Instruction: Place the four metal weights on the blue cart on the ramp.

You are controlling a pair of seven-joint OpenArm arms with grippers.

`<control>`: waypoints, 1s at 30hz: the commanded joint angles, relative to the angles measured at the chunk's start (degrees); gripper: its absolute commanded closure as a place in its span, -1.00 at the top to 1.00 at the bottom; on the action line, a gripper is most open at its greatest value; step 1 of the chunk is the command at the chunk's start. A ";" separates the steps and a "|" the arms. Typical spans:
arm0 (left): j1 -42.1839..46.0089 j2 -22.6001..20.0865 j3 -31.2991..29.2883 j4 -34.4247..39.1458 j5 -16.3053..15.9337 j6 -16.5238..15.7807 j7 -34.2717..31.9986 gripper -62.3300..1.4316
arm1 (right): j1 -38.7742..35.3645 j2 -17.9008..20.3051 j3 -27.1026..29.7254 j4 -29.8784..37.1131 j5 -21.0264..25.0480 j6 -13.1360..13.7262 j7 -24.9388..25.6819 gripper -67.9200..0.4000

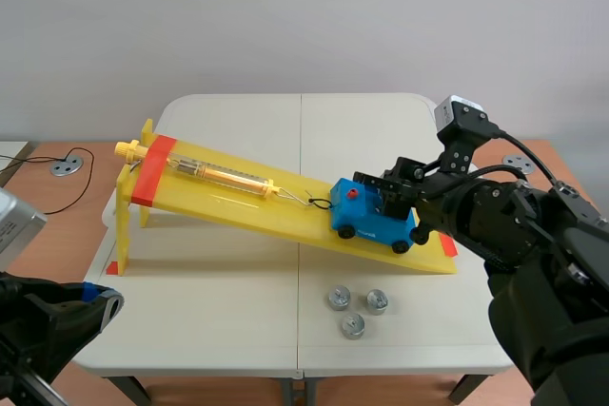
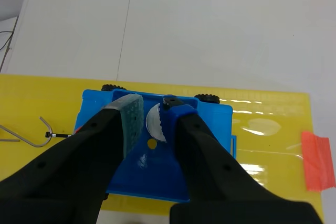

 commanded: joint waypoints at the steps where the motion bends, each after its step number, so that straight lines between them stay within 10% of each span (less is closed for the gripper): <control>1: -0.31 0.31 -0.72 2.45 -4.28 -1.01 -5.51 -0.86 | 6.80 -0.31 -1.40 4.46 1.25 0.63 9.75 -0.57; 7: -0.31 0.31 -0.72 2.45 -4.28 -1.01 -5.51 -0.86 | 6.34 0.02 1.29 7.17 1.18 2.75 8.46 -0.17; 30: -0.33 0.31 -0.72 2.45 -4.28 -1.01 -5.53 -0.86 | -22.21 21.99 3.06 39.45 7.34 12.98 -1.53 -0.16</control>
